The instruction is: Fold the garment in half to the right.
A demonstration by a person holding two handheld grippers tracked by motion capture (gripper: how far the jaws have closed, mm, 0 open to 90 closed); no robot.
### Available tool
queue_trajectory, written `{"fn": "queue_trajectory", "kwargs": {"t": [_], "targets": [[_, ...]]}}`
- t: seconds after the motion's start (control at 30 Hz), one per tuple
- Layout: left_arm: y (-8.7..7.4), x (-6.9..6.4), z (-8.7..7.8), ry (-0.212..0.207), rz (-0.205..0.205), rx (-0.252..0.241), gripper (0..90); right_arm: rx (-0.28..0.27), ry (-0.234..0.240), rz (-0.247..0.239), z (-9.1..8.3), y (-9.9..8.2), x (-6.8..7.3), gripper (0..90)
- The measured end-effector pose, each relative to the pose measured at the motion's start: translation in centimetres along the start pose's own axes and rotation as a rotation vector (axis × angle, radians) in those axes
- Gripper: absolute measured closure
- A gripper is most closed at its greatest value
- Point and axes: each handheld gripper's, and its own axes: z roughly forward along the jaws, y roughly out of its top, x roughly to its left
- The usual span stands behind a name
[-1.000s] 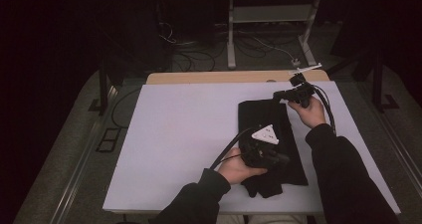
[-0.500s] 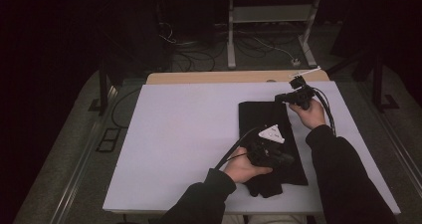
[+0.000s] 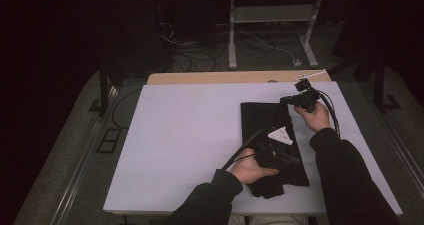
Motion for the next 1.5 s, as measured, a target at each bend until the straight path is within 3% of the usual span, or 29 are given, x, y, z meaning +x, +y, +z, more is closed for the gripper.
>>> {"fn": "queue_trajectory", "kwargs": {"t": [0.3,0.47,0.77,1.2,1.5], "targets": [[0.1,0.0,0.8,-0.002,-0.006,0.008,85.8,0.009,0.006,0.007,-0.3,-0.3,-0.3,83.2],[0.1,0.1,0.8,-0.002,-0.012,0.006,85.9,0.008,0.0,0.01,-0.9,-0.4,-0.2,77.5],[0.3,-0.1,1.2,0.002,-0.005,0.022,86.0,-0.037,-0.042,0.027,-2.6,-1.2,0.0,59.3],[1.2,-0.2,2.3,0.012,0.029,0.093,86.2,-0.09,-0.011,0.038,-5.5,-2.6,0.1,22.8],[1.8,-0.3,3.8,0.017,0.041,0.149,86.2,-0.126,-0.001,0.058,-7.4,-4.0,-0.3,13.6]]}}
